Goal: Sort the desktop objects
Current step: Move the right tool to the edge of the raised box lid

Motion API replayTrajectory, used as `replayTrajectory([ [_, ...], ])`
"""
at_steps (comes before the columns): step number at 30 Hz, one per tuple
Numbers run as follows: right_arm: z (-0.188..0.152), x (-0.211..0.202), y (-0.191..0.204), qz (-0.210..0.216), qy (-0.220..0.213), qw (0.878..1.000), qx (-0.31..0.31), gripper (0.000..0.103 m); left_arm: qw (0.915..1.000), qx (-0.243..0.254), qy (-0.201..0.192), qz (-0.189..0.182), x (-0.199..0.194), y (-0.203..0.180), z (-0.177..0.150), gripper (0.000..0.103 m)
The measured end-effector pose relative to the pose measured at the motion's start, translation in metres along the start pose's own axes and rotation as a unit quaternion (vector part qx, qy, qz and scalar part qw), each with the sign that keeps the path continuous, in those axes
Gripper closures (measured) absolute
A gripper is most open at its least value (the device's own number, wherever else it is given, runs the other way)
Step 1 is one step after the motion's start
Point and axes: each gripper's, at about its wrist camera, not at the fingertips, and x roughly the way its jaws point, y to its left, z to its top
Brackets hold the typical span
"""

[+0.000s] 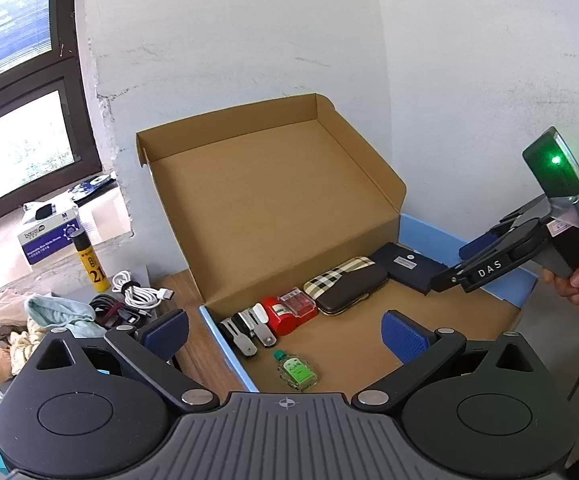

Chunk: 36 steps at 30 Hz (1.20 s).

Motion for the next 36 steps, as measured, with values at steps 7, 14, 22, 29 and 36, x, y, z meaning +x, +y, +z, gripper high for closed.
replayTrajectory([
  [7,0.000,-0.019,0.017,0.010,-0.018,1.000,-0.018,0.015,0.9999,-0.005,-0.005,0.010,-0.012,0.002,-0.001,0.000],
  [14,-0.002,-0.038,0.028,0.014,-0.037,0.999,-0.026,0.008,0.9995,-0.012,-0.009,0.028,-0.024,0.004,-0.005,0.000],
  [22,0.003,-0.058,0.023,0.011,-0.060,0.998,-0.025,0.006,0.9977,-0.018,-0.018,0.063,-0.027,0.014,0.000,0.000],
  [29,0.020,-0.061,0.005,0.008,-0.088,0.996,-0.019,0.006,0.9954,-0.028,-0.023,0.089,-0.005,0.019,0.016,0.001],
  [36,0.043,-0.049,-0.019,0.003,-0.112,0.994,-0.013,0.006,0.9937,-0.030,-0.019,0.106,0.029,0.016,0.031,0.007],
])
